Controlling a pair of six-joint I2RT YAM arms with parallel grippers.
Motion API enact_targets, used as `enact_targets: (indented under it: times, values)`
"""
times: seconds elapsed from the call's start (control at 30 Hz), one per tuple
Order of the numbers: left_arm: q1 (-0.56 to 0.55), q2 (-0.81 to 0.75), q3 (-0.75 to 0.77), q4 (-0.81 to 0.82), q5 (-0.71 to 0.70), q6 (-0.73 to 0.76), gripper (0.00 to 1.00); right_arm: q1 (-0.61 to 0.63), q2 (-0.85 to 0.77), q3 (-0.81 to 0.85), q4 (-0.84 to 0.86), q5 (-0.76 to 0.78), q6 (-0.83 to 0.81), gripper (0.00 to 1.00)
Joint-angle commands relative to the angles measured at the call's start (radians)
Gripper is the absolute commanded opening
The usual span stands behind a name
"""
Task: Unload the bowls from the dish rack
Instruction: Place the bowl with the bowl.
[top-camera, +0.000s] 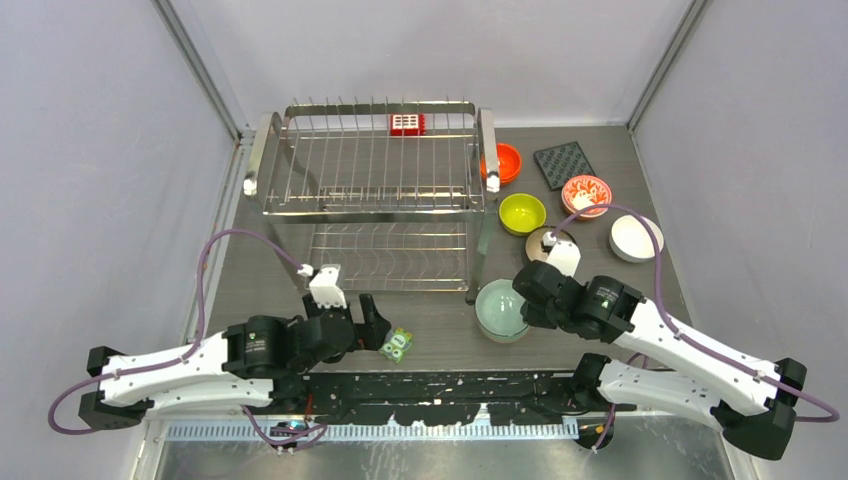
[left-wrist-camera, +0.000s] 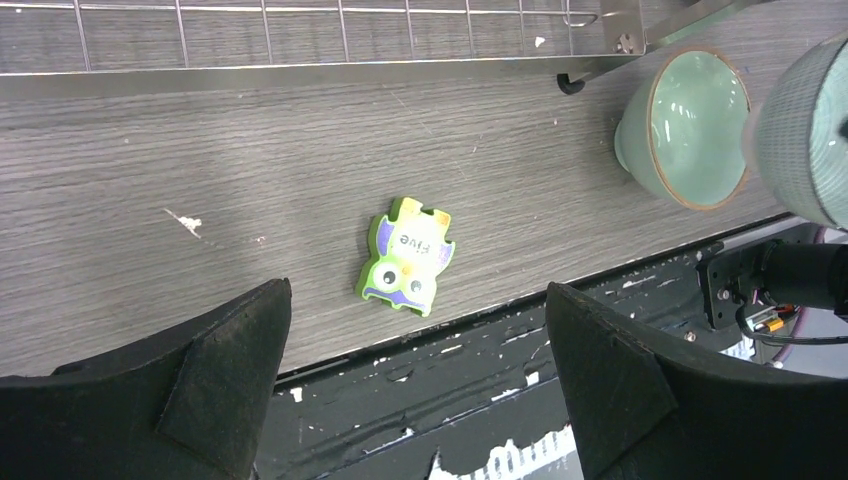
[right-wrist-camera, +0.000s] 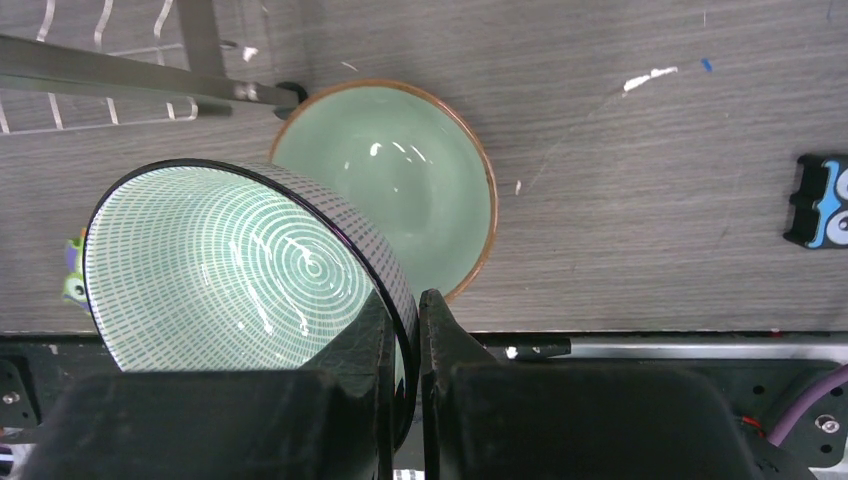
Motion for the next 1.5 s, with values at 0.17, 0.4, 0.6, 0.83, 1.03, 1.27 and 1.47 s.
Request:
enact_targets:
  times: [0.17,0.4,0.6,0.83,1.03,1.27,1.47]
  values:
    - [0.001,-0.011,-0.03,0.079,-0.015,-0.019,1.0,-0.045,-0.057,-0.115,0.127,-0.06,0.033,0.01]
    - [0.0,-0.006,-0.036,0.087,-0.003,-0.031,1.0,-0.061,-0.036,-0.17,0.201,-0.059,0.053,0.01]
    - [0.001,-0.029,-0.049,0.074,0.002,-0.054,1.0,-0.068,-0.044,-0.193,0.228,-0.03,0.078,0.01]
    - [0.002,-0.041,-0.062,0.075,-0.005,-0.078,1.0,-0.073,-0.024,-0.212,0.248,-0.027,0.08,0.01]
    - [0.001,-0.031,-0.072,0.078,0.0,-0.091,1.0,-0.082,-0.016,-0.226,0.241,-0.022,0.075,0.01]
    - [0.0,-0.033,-0.088,0.086,0.004,-0.101,1.0,-0.086,-0.013,-0.246,0.241,-0.022,0.074,0.01]
    - [0.001,-0.036,-0.096,0.09,0.009,-0.111,1.0,-0.09,-0.003,-0.268,0.256,-0.028,0.08,0.01]
